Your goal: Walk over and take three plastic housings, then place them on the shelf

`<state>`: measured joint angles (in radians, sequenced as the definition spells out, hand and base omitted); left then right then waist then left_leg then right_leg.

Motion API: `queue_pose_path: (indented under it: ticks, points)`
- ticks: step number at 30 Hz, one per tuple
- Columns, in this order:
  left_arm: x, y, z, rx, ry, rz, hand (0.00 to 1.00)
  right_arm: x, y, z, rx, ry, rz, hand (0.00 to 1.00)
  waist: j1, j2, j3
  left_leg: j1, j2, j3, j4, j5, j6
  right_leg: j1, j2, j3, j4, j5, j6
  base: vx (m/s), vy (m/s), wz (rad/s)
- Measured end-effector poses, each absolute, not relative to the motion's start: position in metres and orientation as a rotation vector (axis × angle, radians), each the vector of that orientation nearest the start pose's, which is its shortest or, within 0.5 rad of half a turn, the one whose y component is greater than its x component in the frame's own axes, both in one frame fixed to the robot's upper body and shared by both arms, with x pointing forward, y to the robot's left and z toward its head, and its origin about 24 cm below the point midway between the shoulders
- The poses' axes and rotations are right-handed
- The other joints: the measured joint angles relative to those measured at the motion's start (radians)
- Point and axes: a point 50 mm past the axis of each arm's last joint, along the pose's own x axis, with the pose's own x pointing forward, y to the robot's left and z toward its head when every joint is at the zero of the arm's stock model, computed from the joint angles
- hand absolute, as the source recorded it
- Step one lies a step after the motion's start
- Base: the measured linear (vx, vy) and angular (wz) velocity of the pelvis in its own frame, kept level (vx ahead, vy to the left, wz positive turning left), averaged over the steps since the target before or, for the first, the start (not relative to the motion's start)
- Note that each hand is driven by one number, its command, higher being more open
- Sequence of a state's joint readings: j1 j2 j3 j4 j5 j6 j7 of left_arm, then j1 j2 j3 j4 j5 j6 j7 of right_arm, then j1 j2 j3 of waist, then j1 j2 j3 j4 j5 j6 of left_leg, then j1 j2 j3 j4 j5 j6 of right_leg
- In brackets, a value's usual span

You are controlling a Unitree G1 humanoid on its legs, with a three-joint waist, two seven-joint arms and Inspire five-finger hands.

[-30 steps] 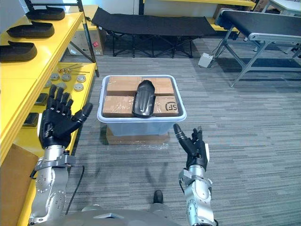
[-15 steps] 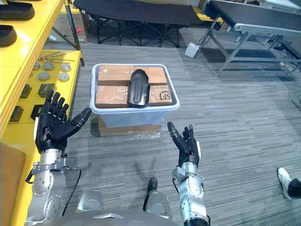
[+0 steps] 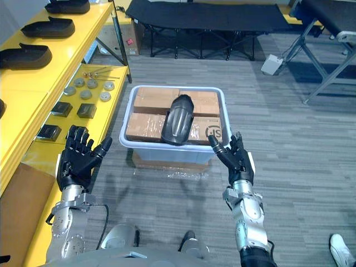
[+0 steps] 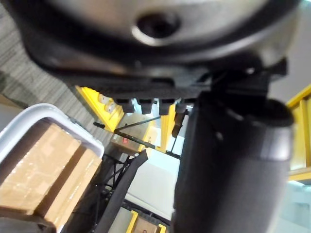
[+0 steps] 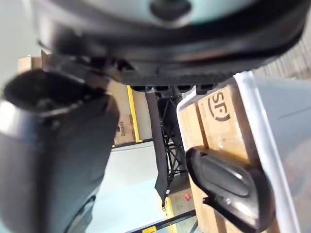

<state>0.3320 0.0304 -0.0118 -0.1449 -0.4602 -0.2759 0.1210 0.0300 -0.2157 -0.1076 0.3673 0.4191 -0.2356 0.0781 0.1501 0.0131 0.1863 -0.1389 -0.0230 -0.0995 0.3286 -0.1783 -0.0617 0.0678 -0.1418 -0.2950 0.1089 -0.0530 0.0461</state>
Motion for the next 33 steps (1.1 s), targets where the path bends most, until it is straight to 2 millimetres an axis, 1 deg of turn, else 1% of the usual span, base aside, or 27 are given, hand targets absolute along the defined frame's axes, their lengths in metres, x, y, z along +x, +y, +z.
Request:
queue_pose_path:
  ticks: [1, 2, 4, 6, 7, 8, 10, 11, 12, 13, 14, 15, 16, 17, 18, 19, 20, 21, 22, 24, 25, 26, 27, 29, 30, 31, 33]
  points:
    - [0.180, 0.188, 0.027, -0.410, -0.087, 0.296, 1.00, 0.232, -0.229, -0.017, 0.202, 0.119, -0.155, 1.00, 0.019, 0.009, -0.004, 0.020, 0.003, 0.004, -0.009, 0.043, 0.026, 0.011, 0.011, 0.025, -0.006, 0.000, 0.000, 0.20, 0.064, -0.88]
    - [0.177, 0.192, 0.025, -0.401, -0.079, 0.314, 1.00, 0.236, -0.212, -0.024, 0.227, 0.150, -0.113, 1.00, 0.028, -0.009, -0.002, 0.045, 0.005, 0.033, -0.005, 0.032, 0.041, 0.029, 0.012, 0.055, -0.023, 0.000, 0.006, 0.11, 0.031, -0.60]
    - [0.177, 0.194, 0.025, -0.399, -0.080, 0.320, 1.00, 0.240, -0.188, -0.026, 0.246, 0.160, -0.035, 1.00, 0.028, -0.026, 0.005, 0.041, 0.005, 0.056, 0.008, 0.011, 0.053, 0.022, 0.007, 0.058, -0.024, 0.000, 0.007, 0.13, 0.072, -0.40]
    - [0.177, 0.192, 0.025, -0.403, -0.078, 0.318, 1.00, 0.239, -0.173, -0.027, 0.276, 0.165, 0.015, 1.00, 0.023, -0.026, 0.007, 0.043, 0.003, 0.069, 0.014, -0.017, 0.085, -0.015, -0.003, 0.055, 0.046, -0.012, 0.007, 0.07, 0.088, -0.30]
    - [0.178, 0.191, 0.025, -0.396, -0.077, 0.325, 1.00, 0.238, -0.166, -0.029, 0.292, 0.178, 0.028, 1.00, 0.010, -0.027, 0.010, 0.050, 0.004, 0.078, 0.019, -0.036, 0.096, -0.061, -0.017, 0.049, 0.154, -0.037, 0.011, 0.04, 0.103, -0.24]
    - [0.179, 0.190, 0.026, -0.370, -0.077, 0.323, 1.00, 0.235, -0.163, -0.032, 0.304, 0.189, 0.030, 1.00, 0.004, -0.026, 0.024, 0.077, 0.008, 0.089, 0.020, -0.037, 0.098, -0.101, -0.042, 0.039, 0.275, -0.048, 0.011, 0.05, 0.099, -0.19]
    - [0.180, 0.188, 0.026, -0.360, -0.070, 0.316, 1.00, 0.225, -0.162, -0.041, 0.293, 0.224, 0.022, 1.00, -0.007, -0.033, 0.024, 0.117, 0.015, 0.103, 0.014, -0.042, 0.102, -0.116, -0.070, 0.004, 0.329, -0.070, -0.011, 0.10, 0.063, -0.11]
    - [0.180, 0.190, 0.027, -0.353, -0.072, 0.327, 1.00, 0.222, -0.161, -0.043, 0.285, 0.234, 0.026, 1.00, -0.013, -0.031, 0.022, 0.119, 0.017, 0.107, 0.014, -0.046, 0.096, -0.122, -0.075, -0.001, 0.294, -0.069, -0.009, 0.14, 0.018, -0.11]
    - [0.181, 0.191, 0.029, -0.346, -0.077, 0.336, 1.00, 0.222, -0.160, -0.043, 0.278, 0.234, 0.032, 1.00, -0.018, -0.041, 0.017, 0.119, 0.020, 0.109, 0.015, -0.048, 0.093, -0.126, -0.076, 0.000, 0.242, -0.067, -0.006, 0.11, -0.019, -0.12]
    - [0.185, 0.193, 0.031, -0.338, -0.084, 0.339, 1.00, 0.222, -0.161, -0.042, 0.267, 0.230, 0.035, 1.00, -0.018, -0.047, 0.014, 0.115, 0.025, 0.107, 0.013, -0.050, 0.089, -0.133, -0.076, 0.003, 0.183, -0.057, 0.009, 0.09, -0.098, -0.06]
    - [0.190, 0.193, 0.035, -0.327, -0.100, 0.333, 1.00, 0.222, -0.164, -0.040, 0.263, 0.220, 0.030, 1.00, -0.018, -0.046, 0.014, 0.110, 0.033, 0.092, 0.014, -0.057, 0.078, -0.146, -0.074, 0.030, 0.122, -0.039, 0.036, 0.05, -0.084, 0.08]
    - [0.193, 0.192, 0.037, -0.321, -0.105, 0.322, 1.00, 0.222, -0.165, -0.041, 0.261, 0.218, 0.025, 1.00, -0.020, -0.046, 0.014, 0.106, 0.034, 0.078, 0.014, -0.060, 0.073, -0.149, -0.073, 0.054, 0.109, -0.030, 0.043, 0.05, -0.204, 0.55]
    - [0.200, 0.189, 0.039, -0.311, -0.114, 0.293, 1.00, 0.218, -0.168, -0.041, 0.241, 0.221, 0.009, 1.00, -0.032, -0.049, 0.012, 0.093, 0.031, 0.030, 0.027, -0.068, 0.061, -0.147, -0.063, 0.116, 0.098, -0.019, 0.052, 0.05, -0.257, 1.13]
    - [0.205, 0.187, 0.041, -0.307, -0.122, 0.269, 1.00, 0.214, -0.171, -0.041, 0.211, 0.221, -0.027, 1.00, -0.054, -0.055, 0.013, 0.076, 0.024, -0.028, 0.049, -0.078, 0.045, -0.131, -0.053, 0.169, 0.111, 0.040, 0.054, 0.07, -0.320, 1.35]
    - [0.207, 0.187, 0.041, -0.304, -0.126, 0.257, 1.00, 0.212, -0.173, -0.041, 0.195, 0.219, -0.047, 1.00, -0.061, -0.058, 0.016, 0.074, 0.019, -0.056, 0.057, -0.083, 0.036, -0.121, -0.053, 0.175, 0.126, 0.054, 0.068, 0.07, -0.244, 1.19]
    - [0.206, 0.185, 0.040, -0.314, -0.121, 0.254, 1.00, 0.211, -0.179, -0.041, 0.174, 0.216, -0.077, 1.00, -0.065, -0.051, 0.017, 0.075, 0.028, -0.087, 0.062, -0.089, 0.021, -0.105, -0.047, 0.166, 0.130, 0.030, 0.074, 0.07, -0.219, 0.82]
    - [0.204, 0.183, 0.037, -0.327, -0.111, 0.258, 1.00, 0.212, -0.189, -0.037, 0.156, 0.200, -0.124, 1.00, -0.060, -0.037, 0.012, 0.071, 0.049, -0.113, 0.051, -0.085, 0.000, -0.088, -0.028, 0.135, 0.112, 0.019, 0.065, 0.07, -0.260, 0.67]
    - [0.202, 0.183, 0.035, -0.329, -0.103, 0.262, 1.00, 0.215, -0.204, -0.027, 0.123, 0.160, -0.175, 1.00, -0.051, -0.032, 0.010, 0.061, 0.064, -0.124, 0.026, -0.069, -0.022, -0.083, -0.015, 0.111, 0.086, 0.012, 0.060, 0.05, -0.246, 0.47]
    - [0.201, 0.184, 0.035, -0.330, -0.100, 0.264, 1.00, 0.216, -0.214, -0.021, 0.103, 0.134, -0.205, 1.00, -0.046, -0.031, 0.010, 0.057, 0.070, -0.130, 0.012, -0.059, -0.030, -0.084, -0.010, 0.101, 0.074, 0.009, 0.055, 0.03, -0.269, 0.37]
    - [0.199, 0.186, 0.031, -0.379, -0.082, 0.283, 1.00, 0.219, -0.257, 0.000, 0.035, 0.056, -0.357, 1.00, -0.048, -0.031, 0.011, 0.042, 0.086, -0.131, -0.027, -0.011, -0.058, -0.081, 0.000, 0.069, 0.051, 0.002, 0.043, 0.00, -0.215, 0.43]
    - [0.198, 0.187, 0.030, -0.396, -0.080, 0.287, 1.00, 0.219, -0.266, 0.005, 0.022, 0.042, -0.395, 1.00, -0.048, -0.031, 0.011, 0.041, 0.089, -0.123, -0.035, -0.001, -0.062, -0.077, 0.002, 0.062, 0.046, 0.001, 0.042, -0.03, -0.123, 0.48]
    - [0.197, 0.189, 0.029, -0.415, -0.078, 0.287, 1.00, 0.216, -0.285, 0.012, 0.005, 0.018, -0.473, 1.00, -0.051, -0.030, 0.013, 0.036, 0.093, -0.106, -0.050, 0.018, -0.065, -0.064, 0.004, 0.039, 0.038, -0.002, 0.037, -0.03, -0.076, 0.40]
    - [0.197, 0.189, 0.029, -0.415, -0.079, 0.280, 1.00, 0.213, -0.294, 0.015, 0.012, 0.007, -0.509, 1.00, -0.055, -0.031, 0.013, 0.029, 0.099, -0.093, -0.058, 0.032, -0.067, -0.059, 0.003, 0.022, 0.033, -0.003, 0.036, -0.05, -0.086, 0.77]
    - [0.197, 0.186, 0.030, -0.408, -0.087, 0.226, 1.00, 0.205, -0.319, 0.021, 0.028, 0.008, -0.623, 1.00, -0.078, -0.033, 0.015, 0.009, 0.113, -0.011, -0.128, 0.092, -0.044, -0.059, -0.011, -0.050, 0.029, -0.009, 0.026, -0.08, -0.048, 0.91]
    - [0.197, 0.184, 0.029, -0.405, -0.081, 0.208, 1.00, 0.204, -0.324, 0.020, 0.030, 0.024, -0.653, 1.00, -0.070, -0.033, 0.016, 0.012, 0.120, 0.015, -0.161, 0.110, -0.033, -0.067, -0.013, -0.056, 0.030, -0.010, 0.025, -0.10, -0.014, 0.48]
    - [0.197, 0.182, 0.028, -0.404, -0.075, 0.187, 1.00, 0.206, -0.326, 0.017, 0.052, 0.046, -0.671, 1.00, -0.064, -0.034, 0.020, 0.013, 0.119, 0.022, -0.185, 0.130, -0.035, -0.072, -0.015, -0.056, 0.029, -0.010, 0.025, -0.11, -0.002, 0.15]
    - [0.197, 0.179, 0.025, -0.395, -0.052, 0.132, 1.00, 0.215, -0.320, 0.005, 0.092, 0.110, -0.676, 1.00, -0.059, -0.040, 0.028, 0.024, 0.109, 0.032, -0.236, 0.155, -0.024, -0.081, -0.021, -0.056, 0.029, -0.009, 0.027, -0.11, 0.016, 0.11]
